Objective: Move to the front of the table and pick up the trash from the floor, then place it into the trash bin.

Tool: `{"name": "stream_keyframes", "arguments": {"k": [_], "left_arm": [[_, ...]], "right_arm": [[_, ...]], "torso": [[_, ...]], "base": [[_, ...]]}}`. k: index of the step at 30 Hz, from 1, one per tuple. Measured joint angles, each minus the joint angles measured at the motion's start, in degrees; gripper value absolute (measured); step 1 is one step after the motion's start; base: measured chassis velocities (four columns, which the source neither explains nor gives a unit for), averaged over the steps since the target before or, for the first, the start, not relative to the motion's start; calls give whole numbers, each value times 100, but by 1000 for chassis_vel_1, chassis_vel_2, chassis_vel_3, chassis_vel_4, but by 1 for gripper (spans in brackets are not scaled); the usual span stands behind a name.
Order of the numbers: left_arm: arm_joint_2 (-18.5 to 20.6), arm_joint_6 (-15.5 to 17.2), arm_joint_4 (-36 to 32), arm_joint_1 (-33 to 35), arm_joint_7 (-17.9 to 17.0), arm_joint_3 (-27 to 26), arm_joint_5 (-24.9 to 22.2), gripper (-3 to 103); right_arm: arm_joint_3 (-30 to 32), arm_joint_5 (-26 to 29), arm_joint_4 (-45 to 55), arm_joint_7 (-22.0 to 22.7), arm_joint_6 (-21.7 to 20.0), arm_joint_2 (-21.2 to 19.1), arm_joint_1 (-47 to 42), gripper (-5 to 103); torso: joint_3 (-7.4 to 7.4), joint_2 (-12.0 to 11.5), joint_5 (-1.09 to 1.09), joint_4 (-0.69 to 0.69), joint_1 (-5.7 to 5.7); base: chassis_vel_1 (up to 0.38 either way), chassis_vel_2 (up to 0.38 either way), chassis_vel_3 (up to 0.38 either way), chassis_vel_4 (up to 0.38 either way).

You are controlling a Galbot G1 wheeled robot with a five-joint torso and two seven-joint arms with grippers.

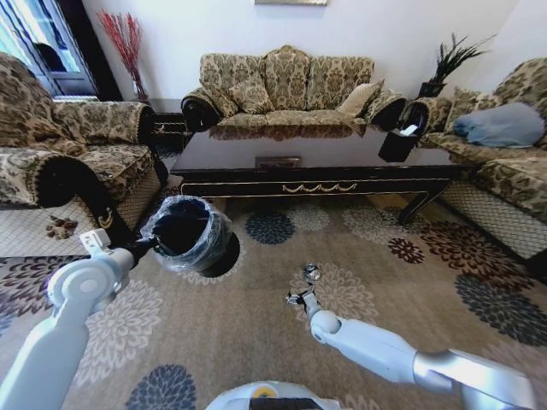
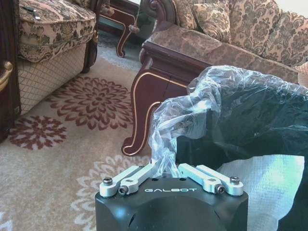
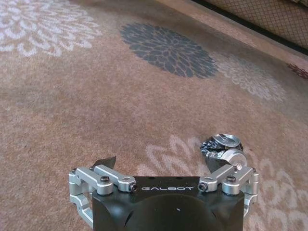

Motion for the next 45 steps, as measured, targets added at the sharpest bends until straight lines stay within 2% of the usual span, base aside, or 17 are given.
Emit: {"name": "stream_keyframes", "arguments": {"k": [6, 13, 24, 40, 45], "left_arm": [[-46, 0, -33, 29, 0, 23, 43, 2], [-33, 0, -48, 19, 1, 23, 44, 2], [-5, 0, -105, 41, 1, -6, 47, 2], [-6, 1, -153, 19, -1, -38, 25, 2], [2, 1, -135, -5, -1, -19, 20, 2]], "right_arm": [[-309, -193, -343, 75, -91, 101, 123, 100], [-618, -156, -373, 183, -474, 60, 230, 100], [-1025, -128, -510, 177, -630, 161, 443, 100], [-1219, 53, -1007, 203, -723, 671, 554, 100], [-1198, 51, -1294, 201, -705, 930, 559, 100]], "torso": [[0, 0, 0, 0, 0], [0, 0, 0, 0, 0], [0, 0, 0, 0, 0], [0, 0, -2, -1, 0], [-1, 2, -7, -6, -1]], "base": [[0, 0, 0, 0], [0, 0, 0, 0], [0, 0, 0, 0], [0, 0, 0, 0], [0, 0, 0, 0]]}}
